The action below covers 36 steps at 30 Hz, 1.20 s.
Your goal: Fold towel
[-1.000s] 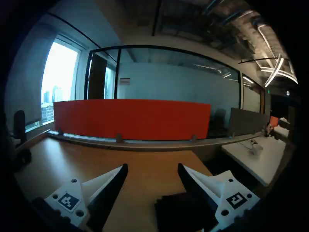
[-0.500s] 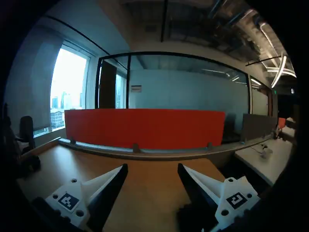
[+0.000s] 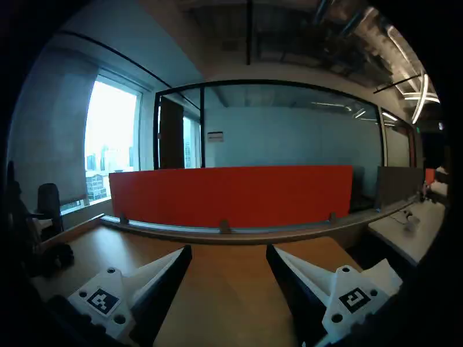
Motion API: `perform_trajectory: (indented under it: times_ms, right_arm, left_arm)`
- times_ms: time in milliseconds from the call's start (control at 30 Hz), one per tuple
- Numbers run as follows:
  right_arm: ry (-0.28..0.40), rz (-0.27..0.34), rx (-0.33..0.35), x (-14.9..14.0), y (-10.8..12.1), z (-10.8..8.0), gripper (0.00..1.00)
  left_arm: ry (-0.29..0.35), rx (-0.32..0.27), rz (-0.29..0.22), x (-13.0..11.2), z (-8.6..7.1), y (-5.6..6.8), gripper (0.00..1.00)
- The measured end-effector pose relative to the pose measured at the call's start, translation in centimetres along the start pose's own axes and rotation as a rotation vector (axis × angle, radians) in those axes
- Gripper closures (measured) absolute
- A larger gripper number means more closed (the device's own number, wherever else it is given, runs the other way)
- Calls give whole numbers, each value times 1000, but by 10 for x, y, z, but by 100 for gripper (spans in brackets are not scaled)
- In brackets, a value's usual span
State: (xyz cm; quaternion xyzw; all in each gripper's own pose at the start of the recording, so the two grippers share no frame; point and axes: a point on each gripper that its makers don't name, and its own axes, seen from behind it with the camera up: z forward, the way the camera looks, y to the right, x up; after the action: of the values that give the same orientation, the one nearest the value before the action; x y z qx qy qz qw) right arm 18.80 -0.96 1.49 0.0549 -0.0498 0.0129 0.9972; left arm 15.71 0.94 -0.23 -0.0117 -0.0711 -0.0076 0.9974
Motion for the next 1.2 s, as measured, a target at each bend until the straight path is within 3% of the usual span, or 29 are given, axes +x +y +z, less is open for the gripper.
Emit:
perform_trajectory:
  times_ms: [433,700,1200]
  right_arm:
    - [-1,-34,0,-7,-13,2,0]
    - [12,-55,-3,-23,-20,1,0]
    - [30,-23,-36,-48,-23,1,0]
  left_arm:
    - [27,-12,5,-9,4,2,0]
    - [39,-15,18,-35,11,0,0]
    - [82,-16,50,-89,25,6,0]
